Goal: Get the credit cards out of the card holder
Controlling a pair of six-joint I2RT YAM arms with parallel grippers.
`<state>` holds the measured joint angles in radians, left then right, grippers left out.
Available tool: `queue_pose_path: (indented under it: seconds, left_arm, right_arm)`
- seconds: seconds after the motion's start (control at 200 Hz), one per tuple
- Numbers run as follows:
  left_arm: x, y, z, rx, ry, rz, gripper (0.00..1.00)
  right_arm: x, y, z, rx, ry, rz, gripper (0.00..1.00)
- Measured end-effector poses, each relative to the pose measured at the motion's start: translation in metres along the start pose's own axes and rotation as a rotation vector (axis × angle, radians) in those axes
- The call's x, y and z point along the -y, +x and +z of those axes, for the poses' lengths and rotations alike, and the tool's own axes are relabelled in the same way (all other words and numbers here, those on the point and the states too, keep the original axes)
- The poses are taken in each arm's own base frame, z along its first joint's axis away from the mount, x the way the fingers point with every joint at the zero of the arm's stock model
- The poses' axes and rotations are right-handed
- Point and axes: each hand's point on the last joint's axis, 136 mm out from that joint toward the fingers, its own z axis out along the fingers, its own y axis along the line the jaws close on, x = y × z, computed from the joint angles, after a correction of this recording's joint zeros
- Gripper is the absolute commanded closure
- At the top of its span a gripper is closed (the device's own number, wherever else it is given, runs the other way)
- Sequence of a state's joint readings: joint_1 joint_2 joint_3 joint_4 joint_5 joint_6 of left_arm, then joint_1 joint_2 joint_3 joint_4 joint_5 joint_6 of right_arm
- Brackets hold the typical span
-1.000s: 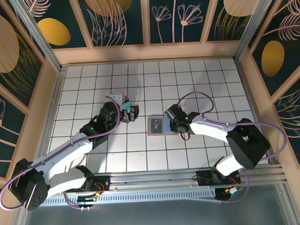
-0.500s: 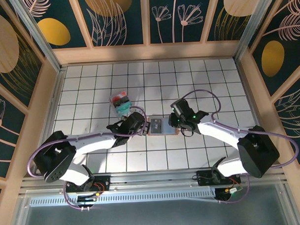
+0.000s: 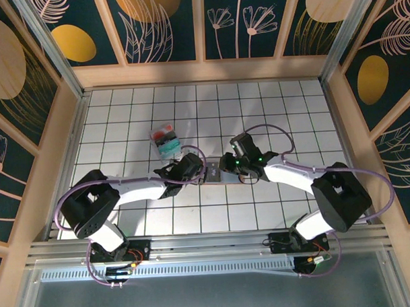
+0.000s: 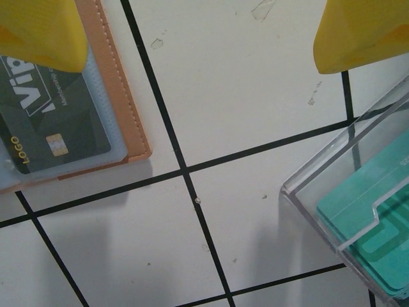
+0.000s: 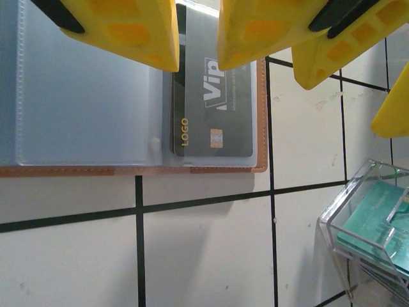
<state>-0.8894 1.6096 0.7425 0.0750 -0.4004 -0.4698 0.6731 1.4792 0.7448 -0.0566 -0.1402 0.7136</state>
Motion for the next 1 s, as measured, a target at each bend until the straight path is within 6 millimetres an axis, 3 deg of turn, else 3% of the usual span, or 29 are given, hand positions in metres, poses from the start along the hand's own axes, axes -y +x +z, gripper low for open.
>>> queue_pose_path:
  seconds: [0.45, 1.001]
  left_arm:
    - [0.002, 0.022, 0.018, -0.066, -0.008, 0.019, 0.07]
    - [0.003, 0.022, 0.018, -0.068, -0.005, 0.020, 0.05]
  right_arm:
    - [0.008, 0.014, 0.020, -0.068, 0.008, 0.016, 0.77]
    - [0.009, 0.020, 0.032, -0.092, -0.008, 0.017, 0.76]
